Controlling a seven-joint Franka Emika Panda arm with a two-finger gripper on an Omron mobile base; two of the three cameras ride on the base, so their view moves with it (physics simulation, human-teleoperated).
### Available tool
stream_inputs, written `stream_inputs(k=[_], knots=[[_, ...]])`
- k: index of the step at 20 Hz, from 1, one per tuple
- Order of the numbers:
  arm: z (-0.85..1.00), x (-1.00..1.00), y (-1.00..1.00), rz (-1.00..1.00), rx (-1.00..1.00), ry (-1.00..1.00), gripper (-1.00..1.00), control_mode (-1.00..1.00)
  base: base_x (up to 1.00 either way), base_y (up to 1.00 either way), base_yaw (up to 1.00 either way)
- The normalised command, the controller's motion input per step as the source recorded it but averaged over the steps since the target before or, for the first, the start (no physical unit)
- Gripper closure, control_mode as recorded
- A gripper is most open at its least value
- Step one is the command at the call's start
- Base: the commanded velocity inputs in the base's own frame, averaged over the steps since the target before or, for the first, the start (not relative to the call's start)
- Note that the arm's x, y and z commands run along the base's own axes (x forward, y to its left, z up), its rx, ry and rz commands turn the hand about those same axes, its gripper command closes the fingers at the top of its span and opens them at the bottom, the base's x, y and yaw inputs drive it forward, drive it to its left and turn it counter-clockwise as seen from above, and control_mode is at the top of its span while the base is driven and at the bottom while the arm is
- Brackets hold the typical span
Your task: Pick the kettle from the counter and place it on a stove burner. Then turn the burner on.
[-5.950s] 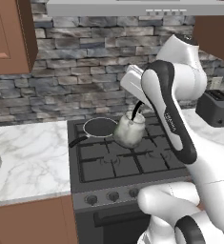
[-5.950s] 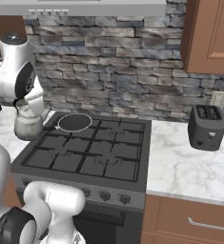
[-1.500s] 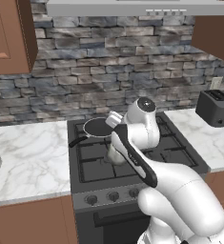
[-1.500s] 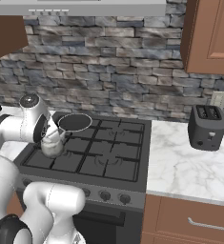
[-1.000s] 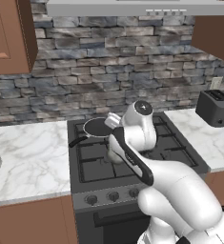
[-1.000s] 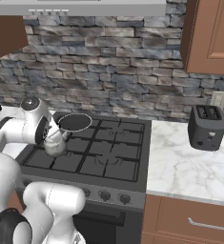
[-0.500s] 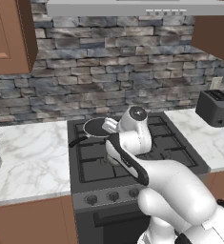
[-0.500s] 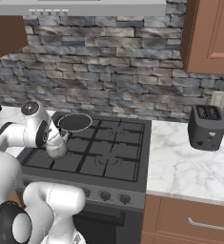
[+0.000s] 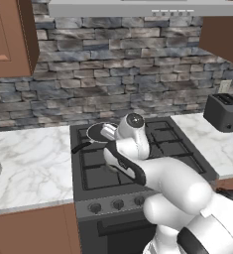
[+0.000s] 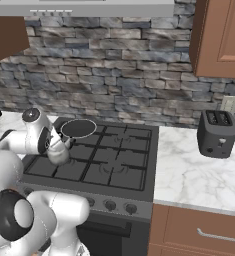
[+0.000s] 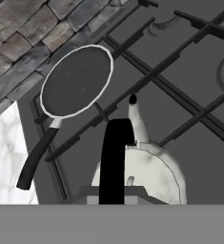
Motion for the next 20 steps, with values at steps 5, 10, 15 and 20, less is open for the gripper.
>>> stream_inputs(k=[5, 10, 15, 20], knots=[[-0.15, 0.21, 0.06, -0.02, -0.03, -0.03, 1.0, -1.0, 0.0, 0.0, 0.0], [-0.19, 0.19, 0.03, 0.0, -0.02, -0.03, 1.0, -1.0, 0.0, 0.0, 0.0], [-0.08, 0.06, 0.01, 0.0, 0.0, -0.01, -1.0, -1.0, 0.0, 0.0, 0.0], [0.0, 0.0, 0.0, 0.0, 0.0, 0.0, -1.0, -1.0, 0.0, 0.0, 0.0]])
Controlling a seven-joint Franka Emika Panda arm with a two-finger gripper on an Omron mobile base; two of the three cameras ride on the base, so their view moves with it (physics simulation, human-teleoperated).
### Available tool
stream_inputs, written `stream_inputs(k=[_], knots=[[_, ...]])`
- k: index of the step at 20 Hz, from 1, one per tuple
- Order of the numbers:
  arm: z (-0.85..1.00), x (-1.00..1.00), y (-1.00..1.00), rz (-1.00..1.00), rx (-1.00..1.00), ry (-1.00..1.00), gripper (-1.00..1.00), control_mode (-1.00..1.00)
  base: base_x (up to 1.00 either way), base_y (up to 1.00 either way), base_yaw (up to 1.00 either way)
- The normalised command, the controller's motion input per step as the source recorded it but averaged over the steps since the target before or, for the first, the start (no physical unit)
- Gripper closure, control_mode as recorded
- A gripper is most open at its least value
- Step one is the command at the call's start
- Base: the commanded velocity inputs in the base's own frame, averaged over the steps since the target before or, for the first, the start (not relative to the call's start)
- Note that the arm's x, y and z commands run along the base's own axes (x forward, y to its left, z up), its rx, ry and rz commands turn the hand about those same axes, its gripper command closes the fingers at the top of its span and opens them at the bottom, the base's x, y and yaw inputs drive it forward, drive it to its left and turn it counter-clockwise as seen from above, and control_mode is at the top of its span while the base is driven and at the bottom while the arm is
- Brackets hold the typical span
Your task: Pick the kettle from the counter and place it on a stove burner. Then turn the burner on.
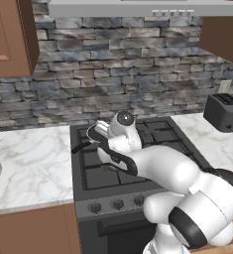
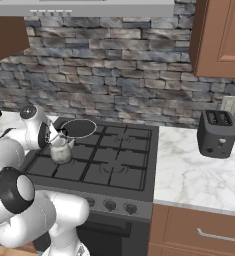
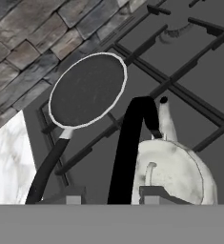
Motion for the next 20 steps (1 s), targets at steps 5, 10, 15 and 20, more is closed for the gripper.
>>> stream_inputs(k=[5, 10, 15, 20], knots=[[0.25, 0.0, 0.0, 0.0, 0.0, -0.02, -1.0, -1.0, 0.0, 0.0, 0.0], [0.86, -0.01, 0.0, 0.0, 0.0, -0.1, -1.0, -1.0, 0.0, 0.0, 0.0], [0.49, -0.7, 0.0, 0.01, -0.03, -0.11, -1.0, -1.0, 0.0, 0.0, 0.0], [0.0, -1.0, 0.0, 0.11, -0.06, -0.12, -1.0, -1.0, 0.0, 0.0, 0.0]])
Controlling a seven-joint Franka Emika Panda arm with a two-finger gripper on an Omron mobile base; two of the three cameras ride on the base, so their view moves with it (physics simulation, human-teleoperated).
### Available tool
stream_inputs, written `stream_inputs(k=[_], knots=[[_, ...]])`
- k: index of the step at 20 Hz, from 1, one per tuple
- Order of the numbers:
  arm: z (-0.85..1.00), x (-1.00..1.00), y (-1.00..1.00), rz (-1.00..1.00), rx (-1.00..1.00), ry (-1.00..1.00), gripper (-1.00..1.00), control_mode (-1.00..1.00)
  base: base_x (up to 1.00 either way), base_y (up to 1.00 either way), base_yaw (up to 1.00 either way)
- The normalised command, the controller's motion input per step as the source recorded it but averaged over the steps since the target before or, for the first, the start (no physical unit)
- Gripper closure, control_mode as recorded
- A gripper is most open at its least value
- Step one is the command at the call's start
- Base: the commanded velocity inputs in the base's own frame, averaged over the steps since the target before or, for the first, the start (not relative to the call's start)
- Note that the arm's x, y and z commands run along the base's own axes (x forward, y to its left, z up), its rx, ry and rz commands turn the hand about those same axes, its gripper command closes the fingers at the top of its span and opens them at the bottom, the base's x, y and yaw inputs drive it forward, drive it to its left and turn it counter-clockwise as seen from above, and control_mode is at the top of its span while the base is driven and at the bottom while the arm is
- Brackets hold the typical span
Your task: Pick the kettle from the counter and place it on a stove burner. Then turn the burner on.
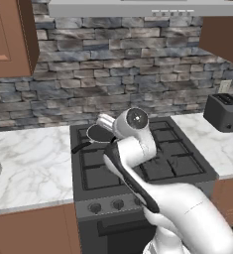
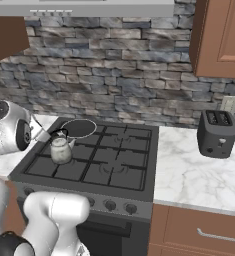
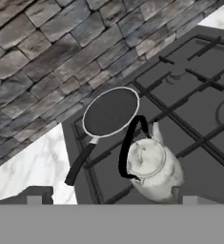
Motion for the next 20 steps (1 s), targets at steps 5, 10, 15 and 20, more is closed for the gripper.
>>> stream_inputs(k=[5, 10, 15, 20], knots=[[-0.03, -1.0, -0.04, 0.15, -0.07, -0.13, -1.0, -1.0, 0.0, 0.0, 0.0], [-0.12, -1.0, -0.01, 0.18, -0.11, -0.1, -1.0, -1.0, 0.0, 0.0, 0.0], [-0.26, -1.0, 0.05, 0.26, -0.18, -0.09, -1.0, -1.0, 0.0, 0.0, 0.0], [-0.35, -0.97, 0.33, 0.38, -0.24, -0.03, -1.0, -1.0, 0.0, 0.0, 0.0]])
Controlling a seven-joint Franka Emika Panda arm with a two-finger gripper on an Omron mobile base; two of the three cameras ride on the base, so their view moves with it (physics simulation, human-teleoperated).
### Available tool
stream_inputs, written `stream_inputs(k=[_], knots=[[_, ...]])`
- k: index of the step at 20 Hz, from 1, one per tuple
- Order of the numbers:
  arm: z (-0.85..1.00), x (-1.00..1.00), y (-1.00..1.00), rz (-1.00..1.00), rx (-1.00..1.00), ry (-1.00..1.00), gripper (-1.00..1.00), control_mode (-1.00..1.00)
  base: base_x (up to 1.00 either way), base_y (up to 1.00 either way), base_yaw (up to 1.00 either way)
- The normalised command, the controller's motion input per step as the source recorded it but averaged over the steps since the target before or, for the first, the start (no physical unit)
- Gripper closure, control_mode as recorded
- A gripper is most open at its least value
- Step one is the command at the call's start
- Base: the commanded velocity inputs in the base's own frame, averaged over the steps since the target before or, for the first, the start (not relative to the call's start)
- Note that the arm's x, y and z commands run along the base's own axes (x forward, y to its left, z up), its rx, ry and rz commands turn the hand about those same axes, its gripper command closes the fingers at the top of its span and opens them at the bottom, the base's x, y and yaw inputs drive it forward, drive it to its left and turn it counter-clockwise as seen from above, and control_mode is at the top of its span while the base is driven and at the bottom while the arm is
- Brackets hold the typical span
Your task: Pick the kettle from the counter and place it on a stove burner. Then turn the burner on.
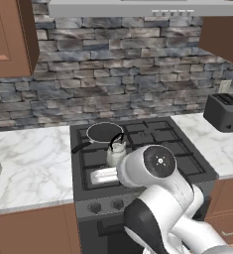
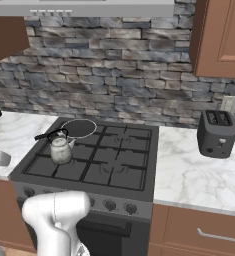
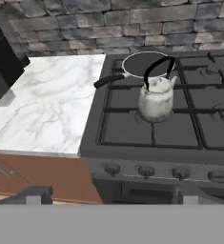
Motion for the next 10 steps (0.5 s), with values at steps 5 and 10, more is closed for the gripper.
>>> stream_inputs(k=[5, 10], knots=[[-0.62, -0.8, 0.35, 0.41, -0.31, 0.0, -1.0, -1.0, 0.0, 0.0, 0.0], [-1.0, -0.34, 0.15, 0.28, -0.38, 0.08, -1.0, -1.0, 0.0, 0.0, 0.0]])
